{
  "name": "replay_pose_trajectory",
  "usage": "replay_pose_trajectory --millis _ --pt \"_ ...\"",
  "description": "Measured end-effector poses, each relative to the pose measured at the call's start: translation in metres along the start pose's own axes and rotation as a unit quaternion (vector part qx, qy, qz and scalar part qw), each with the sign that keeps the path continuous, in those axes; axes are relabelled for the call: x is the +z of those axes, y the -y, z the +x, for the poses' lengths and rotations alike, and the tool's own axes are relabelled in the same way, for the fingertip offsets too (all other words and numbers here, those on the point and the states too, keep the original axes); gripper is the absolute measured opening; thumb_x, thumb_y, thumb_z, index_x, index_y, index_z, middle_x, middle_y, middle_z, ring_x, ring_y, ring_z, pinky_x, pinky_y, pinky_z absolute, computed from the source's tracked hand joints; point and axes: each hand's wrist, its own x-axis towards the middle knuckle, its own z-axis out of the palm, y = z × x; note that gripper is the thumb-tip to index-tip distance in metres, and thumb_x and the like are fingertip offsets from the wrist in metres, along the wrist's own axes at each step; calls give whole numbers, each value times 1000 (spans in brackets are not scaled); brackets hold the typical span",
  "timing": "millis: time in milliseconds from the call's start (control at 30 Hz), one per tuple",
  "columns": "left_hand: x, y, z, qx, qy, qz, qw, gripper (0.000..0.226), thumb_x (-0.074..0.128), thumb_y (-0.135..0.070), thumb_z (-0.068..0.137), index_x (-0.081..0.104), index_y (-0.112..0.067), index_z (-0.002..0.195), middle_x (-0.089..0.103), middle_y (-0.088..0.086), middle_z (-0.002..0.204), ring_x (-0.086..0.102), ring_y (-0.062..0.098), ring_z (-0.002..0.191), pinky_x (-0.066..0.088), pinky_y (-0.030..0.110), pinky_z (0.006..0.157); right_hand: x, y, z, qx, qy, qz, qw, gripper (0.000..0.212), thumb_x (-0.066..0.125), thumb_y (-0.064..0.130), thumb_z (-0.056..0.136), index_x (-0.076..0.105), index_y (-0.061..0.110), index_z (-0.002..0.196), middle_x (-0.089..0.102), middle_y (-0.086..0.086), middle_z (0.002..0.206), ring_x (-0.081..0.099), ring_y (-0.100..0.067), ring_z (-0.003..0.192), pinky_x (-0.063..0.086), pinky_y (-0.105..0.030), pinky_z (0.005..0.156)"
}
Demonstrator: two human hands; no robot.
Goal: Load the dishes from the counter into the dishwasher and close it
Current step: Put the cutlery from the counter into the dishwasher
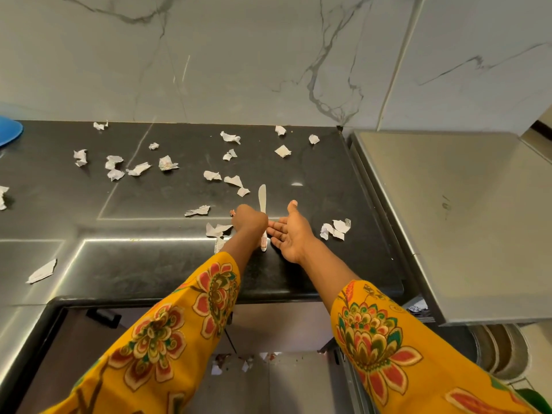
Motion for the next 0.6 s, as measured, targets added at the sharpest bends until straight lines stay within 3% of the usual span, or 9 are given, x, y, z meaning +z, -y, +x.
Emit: replay_pose_trajectory --millis 67,233,400,500,600 --pt "0 -1 0 17 0 37 999 24 56 -3 88 57 5 110 59 23 117 55 37 113 51 41 90 -1 -1 -2 -3 -5 8 1000 69 23 55 98 30 6 145 57 -17 128 56 -19 93 39 -30 88" --pt "1 -2 -1 28 1 106 994 25 55 -6 90 57 4 113 59 20 120 53 33 116 45 34 88 -5 -2 -5 4 -5 13 1000 71 23 56 97 33 3 142 55 -18 129 54 -26 118 39 -32 96" --pt "6 -2 -6 40 28 120 992 24 50 -6 93 54 2 115 60 18 116 57 32 110 47 35 88 -9 -5 -10 3 -19 2 1000 68 24 55 97 42 2 135 59 -16 122 57 -26 114 43 -30 87" --pt "9 3 -10 26 26 85 996 24 52 -9 91 54 0 113 61 20 115 59 35 107 52 40 89 -12 -9 -13 -11 -24 -28 999 44 34 44 100 58 7 104 62 -10 94 60 -17 87 45 -24 72" --pt "14 10 -16 -11 52 -31 998 28 49 -5 90 53 3 116 61 20 117 60 36 107 52 40 88 -17 -14 -18 -47 -36 -76 995 18 47 11 96 60 9 85 56 -7 75 46 -12 61 37 -22 57"
